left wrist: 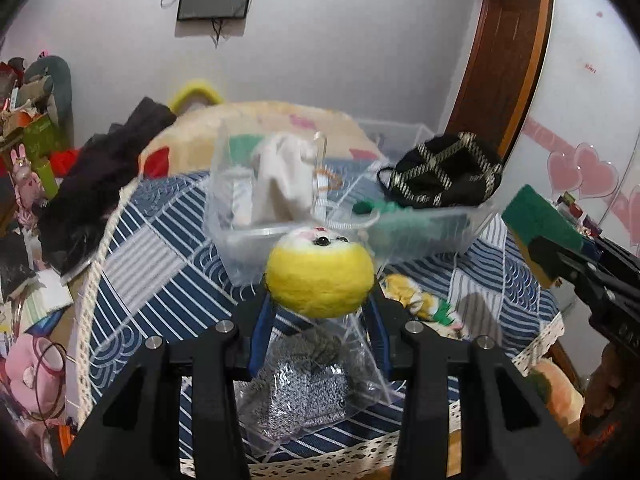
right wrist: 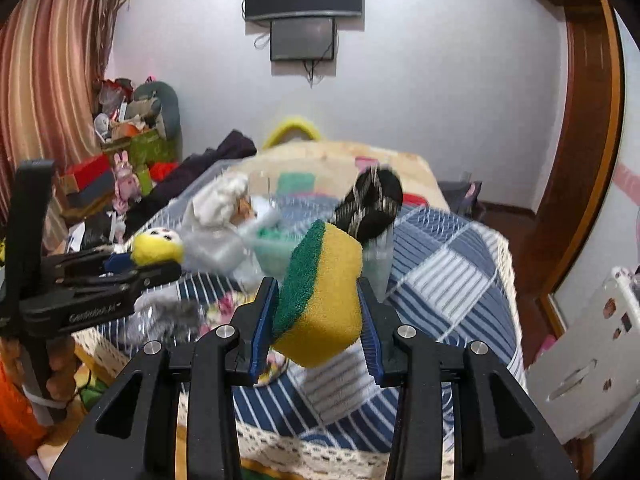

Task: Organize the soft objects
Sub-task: 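Grasp the yellow plush ball with the left tool while the right tool grasps the sponge, then place the yellow plush ball and green-yellow sponge into the box, opening both tools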

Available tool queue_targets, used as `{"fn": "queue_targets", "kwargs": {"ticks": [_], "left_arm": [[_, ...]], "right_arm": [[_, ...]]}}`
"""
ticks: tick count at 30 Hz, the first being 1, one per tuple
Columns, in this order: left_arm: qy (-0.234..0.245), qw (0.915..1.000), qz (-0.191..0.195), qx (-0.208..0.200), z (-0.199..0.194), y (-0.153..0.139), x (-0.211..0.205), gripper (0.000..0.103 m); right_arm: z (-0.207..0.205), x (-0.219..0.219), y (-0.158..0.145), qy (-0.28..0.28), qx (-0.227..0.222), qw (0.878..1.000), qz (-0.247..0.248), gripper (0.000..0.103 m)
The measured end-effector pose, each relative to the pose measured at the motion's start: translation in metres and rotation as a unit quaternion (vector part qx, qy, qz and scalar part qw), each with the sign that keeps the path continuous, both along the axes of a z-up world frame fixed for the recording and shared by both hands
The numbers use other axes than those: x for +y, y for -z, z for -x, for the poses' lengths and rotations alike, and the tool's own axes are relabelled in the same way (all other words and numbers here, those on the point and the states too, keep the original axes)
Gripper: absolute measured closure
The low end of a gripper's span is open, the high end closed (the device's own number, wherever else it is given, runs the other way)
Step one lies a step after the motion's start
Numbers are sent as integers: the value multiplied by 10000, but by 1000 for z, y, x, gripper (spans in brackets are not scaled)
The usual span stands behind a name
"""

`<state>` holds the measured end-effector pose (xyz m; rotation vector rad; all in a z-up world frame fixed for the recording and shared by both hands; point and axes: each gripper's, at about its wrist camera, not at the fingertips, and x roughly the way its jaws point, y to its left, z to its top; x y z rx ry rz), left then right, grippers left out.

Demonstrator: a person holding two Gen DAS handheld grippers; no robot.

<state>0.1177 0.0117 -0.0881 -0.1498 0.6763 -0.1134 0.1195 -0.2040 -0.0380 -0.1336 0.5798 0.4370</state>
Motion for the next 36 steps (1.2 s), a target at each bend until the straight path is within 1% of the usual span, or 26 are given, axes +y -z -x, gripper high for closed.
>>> {"fn": "queue_targets", "kwargs": {"ticks": [3, 8, 11, 15, 19, 24, 30, 36], "left_arm": [[-10, 9997, -14, -230, 3, -15, 3, 61], [-19, 9988, -28, -498, -6, -36, 5, 61], [9, 9982, -16, -603, -13, -44, 4, 61], [40, 9977, 2, -677, -27, -51, 0, 61], [84, 9982, 133, -582, -47, -44, -1, 61], [73, 9992, 332, -207, -72, -21, 3, 61], [167, 9992, 360, 43, -92, -2, 2, 61], [173, 9996, 222, 88, -93, 5, -3, 60]], "right_arm": [[-3, 1, -10, 54, -267, 9996, -96, 68], [-8, 6, -25, 21, -524, 9985, -165, 68], [-14, 10, -32, -18, -612, 9978, -263, 68], [-23, 19, -34, -64, -627, 9977, -267, 68], [-39, 28, -31, -70, -587, 9979, -274, 68], [-61, 40, -19, -23, -383, 9989, -273, 68], [-82, 50, 3, -9, -35, 9998, -201, 68], [-89, 54, 19, -96, 224, 9997, -16, 67]]}}
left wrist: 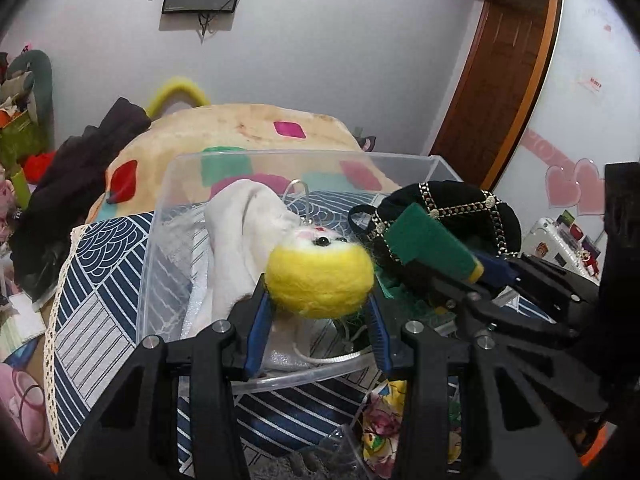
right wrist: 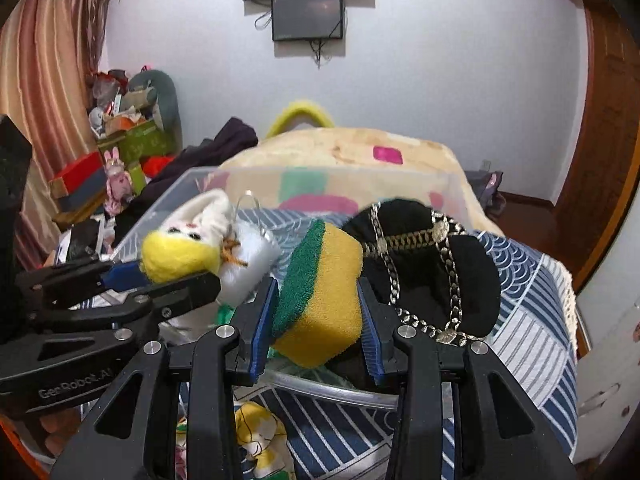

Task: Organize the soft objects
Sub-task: 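Place the yellow plush ball and green-yellow sponge into the box, opening both tools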

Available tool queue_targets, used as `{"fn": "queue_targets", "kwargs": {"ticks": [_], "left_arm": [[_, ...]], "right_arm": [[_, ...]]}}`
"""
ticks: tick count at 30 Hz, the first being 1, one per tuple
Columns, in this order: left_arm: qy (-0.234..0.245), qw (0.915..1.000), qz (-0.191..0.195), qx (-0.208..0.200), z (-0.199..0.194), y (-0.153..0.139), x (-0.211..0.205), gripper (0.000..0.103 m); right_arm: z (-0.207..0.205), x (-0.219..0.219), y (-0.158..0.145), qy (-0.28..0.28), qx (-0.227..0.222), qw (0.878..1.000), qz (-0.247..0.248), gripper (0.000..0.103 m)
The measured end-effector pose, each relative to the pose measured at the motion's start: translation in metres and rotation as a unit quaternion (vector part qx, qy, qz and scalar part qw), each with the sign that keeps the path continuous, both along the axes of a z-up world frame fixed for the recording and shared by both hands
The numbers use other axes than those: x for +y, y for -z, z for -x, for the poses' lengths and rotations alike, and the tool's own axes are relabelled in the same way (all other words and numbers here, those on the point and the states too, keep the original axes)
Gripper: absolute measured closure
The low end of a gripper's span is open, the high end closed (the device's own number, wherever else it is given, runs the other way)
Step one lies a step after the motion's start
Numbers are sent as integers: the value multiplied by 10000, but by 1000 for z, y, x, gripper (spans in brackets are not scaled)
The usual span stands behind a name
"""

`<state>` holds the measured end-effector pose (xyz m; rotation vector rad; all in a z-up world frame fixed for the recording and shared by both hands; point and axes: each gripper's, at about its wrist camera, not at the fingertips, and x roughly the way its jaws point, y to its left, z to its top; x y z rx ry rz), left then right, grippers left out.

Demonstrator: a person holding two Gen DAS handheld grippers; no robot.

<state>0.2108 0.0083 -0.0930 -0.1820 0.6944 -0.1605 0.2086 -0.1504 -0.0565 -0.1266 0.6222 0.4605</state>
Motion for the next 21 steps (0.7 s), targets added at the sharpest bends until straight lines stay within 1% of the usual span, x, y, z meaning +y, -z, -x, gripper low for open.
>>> {"fn": "queue_targets", "kwargs": {"ticks": [3, 7, 9, 12, 15, 17, 19, 21], "left_arm": [[1, 10000, 5, -5, 5, 1, 1, 53], [-1, 10000, 72, -27, 8, -3, 4, 48], [2, 9999, 99, -79, 15, -7, 6, 48], [-16, 9998, 118, -169, 23, -14, 9, 46], [-55, 9995, 95, -310, 34, -24, 11, 42], [-88, 9991, 10, -421, 41, -31, 12, 41], [-157, 9980, -120, -599, 52, -40, 13, 38], [-191, 9970, -179, -724, 61, -47, 13, 31]], "right_arm": [[-3, 0, 6, -22, 125, 9999, 40, 67], [0, -2, 3, 9, 86, 9999, 68, 63], [1, -5, 1, 11, 111, 9999, 60, 56], [2, -6, -2, -28, 131, 9999, 24, 50], [9, -10, -9, -44, 51, 10000, -19, 45], [16, -13, -16, -62, -51, 10000, -35, 42], [23, -16, -23, -55, -172, 9998, -74, 40], [27, -18, -29, -62, -272, 9995, -109, 36]]}}
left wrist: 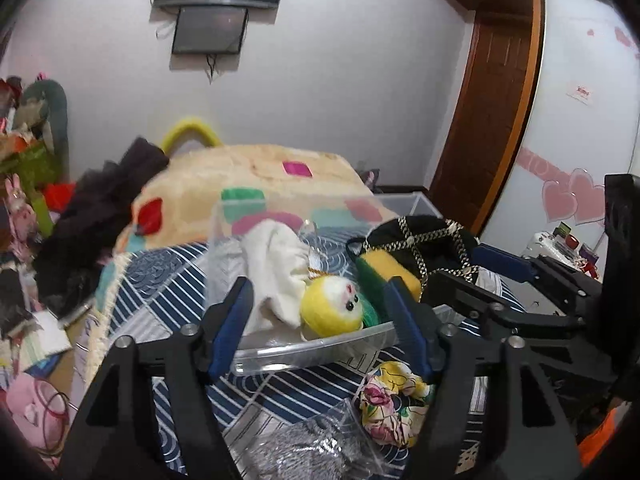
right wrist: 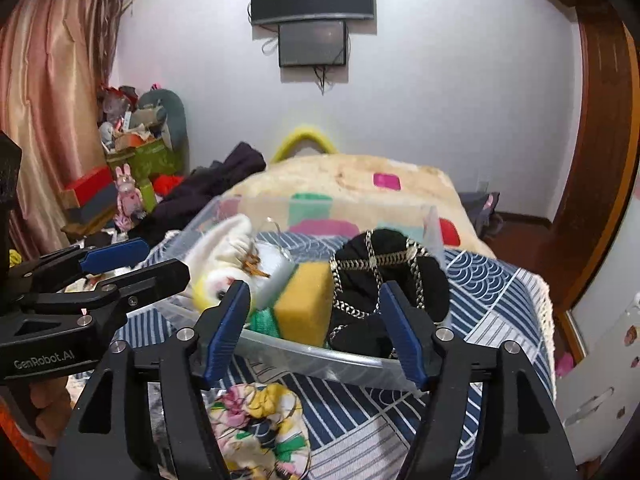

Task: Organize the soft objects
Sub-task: 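Place the yellow plush ball and green-yellow sponge into the box, opening both tools, then grasp the clear bag of grey knit with the left tool while the right tool grasps the floral scrunchie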

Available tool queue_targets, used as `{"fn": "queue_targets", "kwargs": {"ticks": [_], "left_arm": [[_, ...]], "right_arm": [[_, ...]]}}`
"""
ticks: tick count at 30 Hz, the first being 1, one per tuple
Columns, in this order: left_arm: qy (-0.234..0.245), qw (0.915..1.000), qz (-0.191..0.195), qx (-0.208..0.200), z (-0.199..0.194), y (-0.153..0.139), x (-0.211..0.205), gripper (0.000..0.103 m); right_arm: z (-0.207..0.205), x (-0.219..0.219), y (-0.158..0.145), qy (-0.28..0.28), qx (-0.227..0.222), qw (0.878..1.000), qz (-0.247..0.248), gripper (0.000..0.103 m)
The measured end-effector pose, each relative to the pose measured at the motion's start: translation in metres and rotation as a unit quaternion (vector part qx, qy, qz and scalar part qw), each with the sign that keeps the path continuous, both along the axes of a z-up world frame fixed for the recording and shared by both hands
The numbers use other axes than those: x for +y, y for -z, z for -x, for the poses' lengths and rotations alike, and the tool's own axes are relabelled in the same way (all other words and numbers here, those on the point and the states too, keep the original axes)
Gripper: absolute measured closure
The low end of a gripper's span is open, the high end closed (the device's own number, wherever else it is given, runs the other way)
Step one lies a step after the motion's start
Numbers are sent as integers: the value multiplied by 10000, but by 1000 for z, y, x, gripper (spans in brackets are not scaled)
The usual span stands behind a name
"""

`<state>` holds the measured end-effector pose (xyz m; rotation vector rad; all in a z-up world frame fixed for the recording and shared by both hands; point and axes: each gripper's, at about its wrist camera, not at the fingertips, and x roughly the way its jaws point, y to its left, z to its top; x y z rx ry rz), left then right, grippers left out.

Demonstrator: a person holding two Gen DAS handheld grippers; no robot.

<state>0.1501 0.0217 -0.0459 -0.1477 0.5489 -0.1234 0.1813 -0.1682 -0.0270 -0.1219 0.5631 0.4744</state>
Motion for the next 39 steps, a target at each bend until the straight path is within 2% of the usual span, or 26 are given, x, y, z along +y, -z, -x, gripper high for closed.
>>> {"fn": "queue_targets", "kwargs": {"ticks": [5, 10, 13, 15, 24, 26, 28, 29, 31, 33, 34, 36, 39], "left_arm": [[-35, 9998, -161, -123, 24, -6, 1, 29], [-72, 9991, -373, 164, 41, 16, 1, 25], [-131, 9979, -406, 479, 44, 36, 4, 23], [-196, 9962, -364, 768, 44, 51, 7, 18], [-132, 9873, -185, 1575, 41, 98, 6, 10], [-49, 9859, -136, 1665, 38, 106, 2, 9], [-94, 9856, -213, 1676, 35, 110, -1, 9], [-111, 9863, -243, 1627, 36, 110, -2, 9], [-119, 9874, -263, 1555, 37, 110, -4, 9], [-42, 9888, -261, 1467, 40, 109, -7, 23], [-8, 9892, -270, 1442, 42, 108, -8, 28], [97, 9896, -246, 1411, 45, 105, -9, 50], [172, 9900, -97, 1397, 48, 102, -8, 63]], "right_arm": [[18, -5, -13, -47, -246, 9997, -85, 26], [32, -3, -6, -111, -227, 9997, -16, 23], [34, 0, 11, -140, -7, 9998, 112, 22], [35, 0, 23, -139, 178, 9996, 181, 22], [24, -3, 82, -132, 1327, 9909, 183, 21], [23, 0, 86, -141, 1377, 9902, 190, 21], [27, 6, 86, -162, 1211, 9918, 363, 22], [29, 8, 86, -174, 1160, 9922, 430, 27], [31, 12, 86, -152, 1071, 9927, 537, 42], [33, 14, 85, -239, 1048, 9928, 526, 67], [33, 16, 84, -287, 1045, 9927, 521, 71], [32, 14, 85, -379, 1069, 9923, 501, 82], [32, 14, 85, -477, 1135, 9916, 394, 87]]}}
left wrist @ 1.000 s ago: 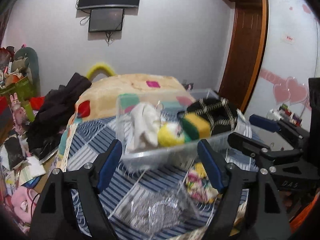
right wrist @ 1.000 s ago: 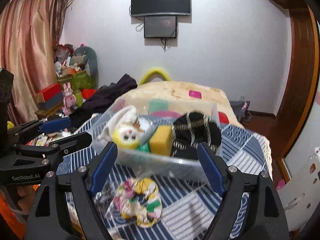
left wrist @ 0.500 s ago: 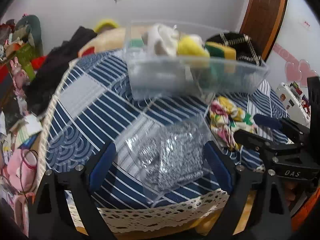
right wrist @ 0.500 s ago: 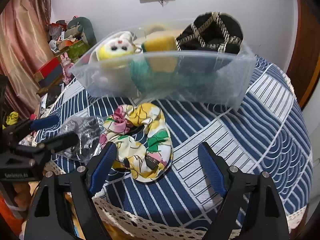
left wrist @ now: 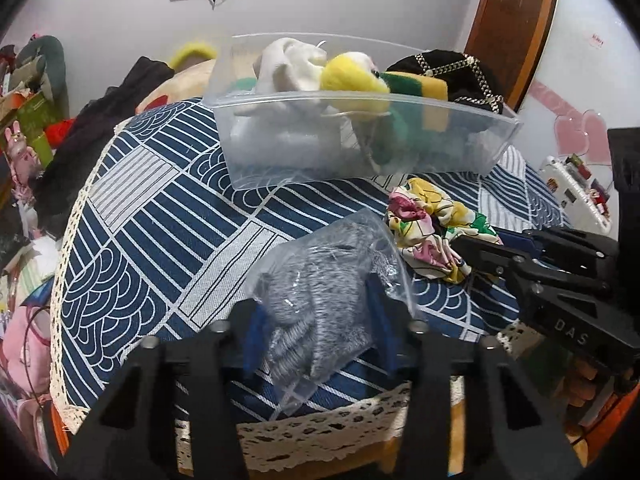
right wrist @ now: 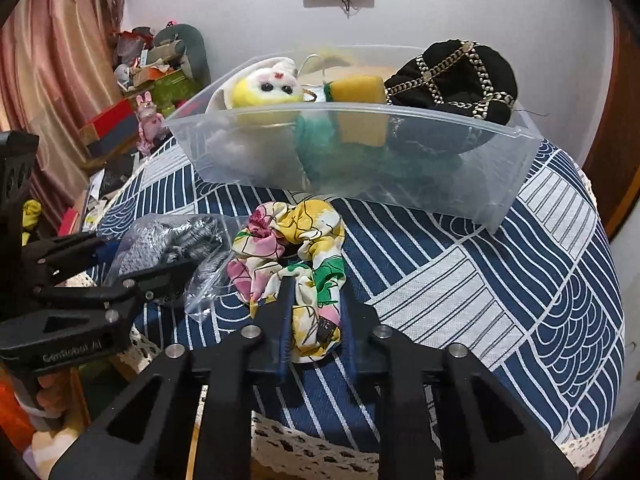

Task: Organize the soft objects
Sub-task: 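Grasp the clear bag of grey knit with the left tool while the right tool grasps the floral scrunchie, then lower the grey knit bag and floral scrunchie into the box and release both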

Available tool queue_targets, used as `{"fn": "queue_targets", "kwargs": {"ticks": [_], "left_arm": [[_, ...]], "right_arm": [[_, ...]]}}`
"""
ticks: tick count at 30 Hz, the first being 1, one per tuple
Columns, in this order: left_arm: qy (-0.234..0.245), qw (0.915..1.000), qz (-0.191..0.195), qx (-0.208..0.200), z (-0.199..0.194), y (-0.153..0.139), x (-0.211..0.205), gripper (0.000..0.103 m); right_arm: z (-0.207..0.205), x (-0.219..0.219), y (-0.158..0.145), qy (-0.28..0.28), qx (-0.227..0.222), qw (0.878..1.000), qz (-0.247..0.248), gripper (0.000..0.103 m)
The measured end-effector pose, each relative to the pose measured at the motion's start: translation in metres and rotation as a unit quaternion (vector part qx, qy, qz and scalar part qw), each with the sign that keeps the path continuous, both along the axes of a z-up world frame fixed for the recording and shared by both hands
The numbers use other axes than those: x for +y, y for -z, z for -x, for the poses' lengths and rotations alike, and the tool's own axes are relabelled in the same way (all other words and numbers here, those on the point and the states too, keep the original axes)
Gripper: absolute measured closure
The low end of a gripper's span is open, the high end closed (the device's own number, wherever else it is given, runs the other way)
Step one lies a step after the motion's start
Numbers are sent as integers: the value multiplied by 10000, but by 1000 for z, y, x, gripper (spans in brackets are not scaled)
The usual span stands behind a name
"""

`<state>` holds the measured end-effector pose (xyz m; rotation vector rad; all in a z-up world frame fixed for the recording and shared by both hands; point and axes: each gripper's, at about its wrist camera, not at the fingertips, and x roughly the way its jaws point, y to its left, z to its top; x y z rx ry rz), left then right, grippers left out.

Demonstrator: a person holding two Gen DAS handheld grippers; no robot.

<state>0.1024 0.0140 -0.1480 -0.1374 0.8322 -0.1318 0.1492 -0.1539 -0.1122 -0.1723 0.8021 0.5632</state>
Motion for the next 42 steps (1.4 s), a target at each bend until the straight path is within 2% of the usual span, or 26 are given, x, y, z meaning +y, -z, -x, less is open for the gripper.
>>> {"fn": "queue_targets", "kwargs": {"ticks": [5, 10, 14, 20, 27, 35, 42], "left_arm": [[-72, 9999, 69, -70, 2, -6, 6, 70], [-227, 9993, 39, -304, 8, -21, 15, 71], [-336, 9975, 24, -620, 14, -44, 23, 71], [-477, 9922, -49, -1151, 12, -81, 30, 71], [-616, 9855, -132, -1574, -7, -109, 30, 71], [-559, 9839, -160, -1692, -47, -127, 23, 71], [-524, 9870, -314, -1487, -81, -113, 13, 71]], "right_arm": [[4, -4, -4, 68, -55, 9998, -161, 88], [9, -11, -14, 174, -234, 9991, -308, 88], [11, -18, -27, 254, -399, 9978, -458, 88], [13, -26, -55, 427, -845, 9937, -594, 88], [1, -25, -88, 634, -1387, 9852, -784, 88], [-18, -18, -103, 824, -1762, 9779, -772, 88], [-34, -12, -99, 942, -1772, 9775, -646, 88]]}}
